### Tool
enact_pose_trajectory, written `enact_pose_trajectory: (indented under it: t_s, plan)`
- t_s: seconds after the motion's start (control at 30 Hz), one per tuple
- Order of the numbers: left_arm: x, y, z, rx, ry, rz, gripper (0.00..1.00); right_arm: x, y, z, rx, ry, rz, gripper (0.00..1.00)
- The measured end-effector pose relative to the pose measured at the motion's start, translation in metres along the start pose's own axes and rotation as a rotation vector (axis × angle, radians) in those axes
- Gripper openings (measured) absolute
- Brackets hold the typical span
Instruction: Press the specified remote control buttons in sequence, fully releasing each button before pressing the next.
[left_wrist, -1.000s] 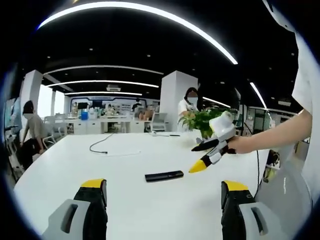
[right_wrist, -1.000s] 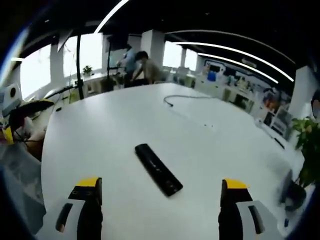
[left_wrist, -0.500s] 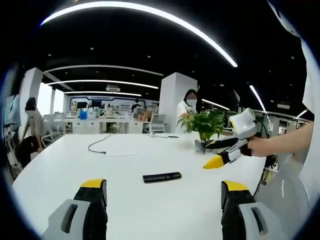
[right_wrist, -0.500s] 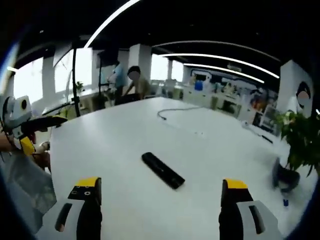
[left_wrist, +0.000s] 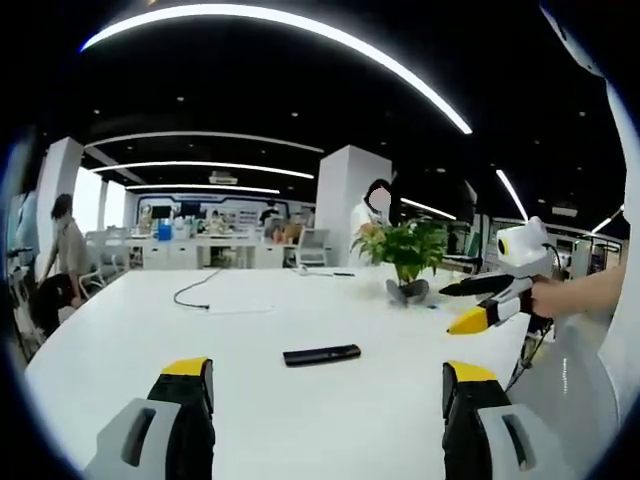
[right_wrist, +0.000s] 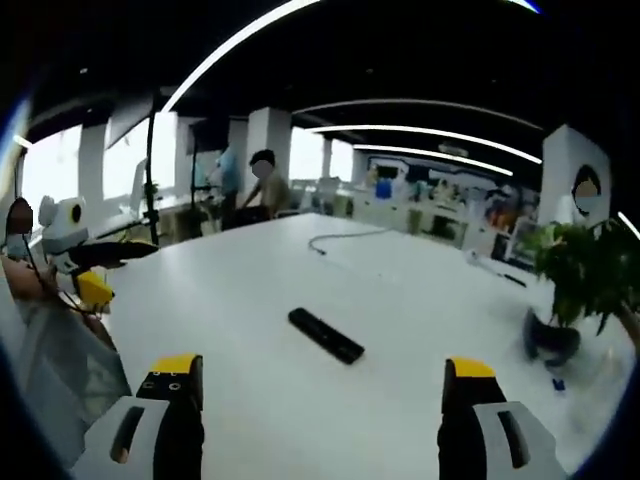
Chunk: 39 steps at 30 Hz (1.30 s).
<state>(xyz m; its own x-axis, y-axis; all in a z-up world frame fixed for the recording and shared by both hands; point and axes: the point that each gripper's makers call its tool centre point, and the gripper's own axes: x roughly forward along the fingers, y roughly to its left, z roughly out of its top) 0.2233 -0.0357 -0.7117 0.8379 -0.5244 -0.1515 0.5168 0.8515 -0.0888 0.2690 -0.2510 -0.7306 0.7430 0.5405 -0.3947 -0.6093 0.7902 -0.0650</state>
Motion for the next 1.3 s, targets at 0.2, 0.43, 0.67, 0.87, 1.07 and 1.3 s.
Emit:
enact_pose_trajectory:
  t_s: [0.2,0.43,0.67,0.87,1.07,1.3]
  plan:
    - [0.0,0.0,0.0,0.002,0.002,0.005,0.99,-0.023,0.002,-0.01,-0.017,-0.027,-0.034,0.99]
    - [0.001,-0.002,-0.002,0.011,0.011,-0.001,0.99,-0.036,-0.005,-0.036,-0.025,0.04,-0.088,0.97]
    - [0.001,0.0,-0.004,0.022,0.024,0.009,0.99,-0.039,-0.009,-0.032,-0.014,0.021,-0.098,0.97]
    - [0.0,0.005,-0.005,-0.012,0.016,0.011,0.99,-0.036,-0.012,-0.039,0.009,0.03,-0.087,0.95]
    - [0.001,0.007,-0.008,0.014,0.037,0.042,0.99,-0.039,-0.014,-0.038,0.036,0.006,-0.082,0.94]
    - [-0.001,0.01,-0.007,0.029,0.035,0.061,0.99,-0.039,-0.014,-0.037,0.039,-0.002,-0.081,0.94]
